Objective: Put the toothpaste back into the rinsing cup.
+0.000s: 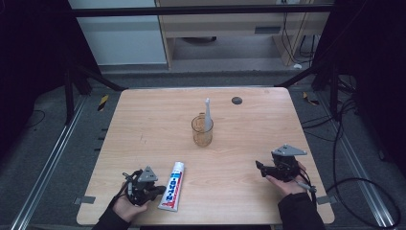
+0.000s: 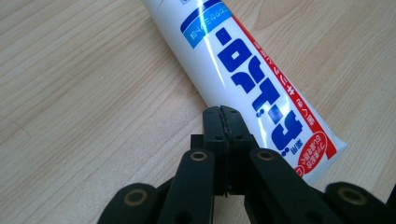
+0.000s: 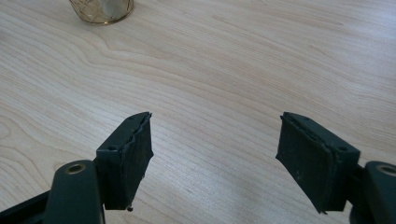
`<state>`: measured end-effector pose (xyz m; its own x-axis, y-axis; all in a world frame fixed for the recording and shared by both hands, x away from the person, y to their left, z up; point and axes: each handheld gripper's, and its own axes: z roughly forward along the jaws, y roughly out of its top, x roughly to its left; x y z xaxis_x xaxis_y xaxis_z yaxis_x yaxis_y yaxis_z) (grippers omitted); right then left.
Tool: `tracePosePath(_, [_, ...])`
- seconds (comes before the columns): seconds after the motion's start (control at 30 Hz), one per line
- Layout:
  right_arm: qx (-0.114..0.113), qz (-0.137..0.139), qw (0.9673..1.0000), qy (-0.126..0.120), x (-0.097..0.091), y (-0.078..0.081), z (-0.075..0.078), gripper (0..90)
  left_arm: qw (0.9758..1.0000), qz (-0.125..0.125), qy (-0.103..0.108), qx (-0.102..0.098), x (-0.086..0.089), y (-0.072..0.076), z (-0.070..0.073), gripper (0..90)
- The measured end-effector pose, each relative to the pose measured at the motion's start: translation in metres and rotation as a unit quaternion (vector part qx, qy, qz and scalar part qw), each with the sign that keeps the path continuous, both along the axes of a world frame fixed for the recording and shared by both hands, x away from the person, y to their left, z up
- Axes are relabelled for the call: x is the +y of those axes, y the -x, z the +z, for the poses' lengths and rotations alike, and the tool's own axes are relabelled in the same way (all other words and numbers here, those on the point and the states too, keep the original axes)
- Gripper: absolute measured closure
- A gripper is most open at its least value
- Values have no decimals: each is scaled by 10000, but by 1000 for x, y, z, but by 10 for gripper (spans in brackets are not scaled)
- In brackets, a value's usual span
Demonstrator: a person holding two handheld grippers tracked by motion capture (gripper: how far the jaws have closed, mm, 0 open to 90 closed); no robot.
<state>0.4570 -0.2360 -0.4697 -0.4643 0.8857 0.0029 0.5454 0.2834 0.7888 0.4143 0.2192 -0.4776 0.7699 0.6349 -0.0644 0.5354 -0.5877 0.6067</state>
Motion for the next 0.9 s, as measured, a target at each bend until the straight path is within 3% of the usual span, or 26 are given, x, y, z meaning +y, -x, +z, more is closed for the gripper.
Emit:
tracePosePath(0.43, [-22, -130, 9999, -21, -1, -2, -2, 259, 9999, -114, 50, -21, -14, 0, -2, 898])
tracePosePath(0.9, [16, -169, 9999, -29, 0, -5, -4, 249, 9995, -320, -42, -51, -32, -4, -4, 898])
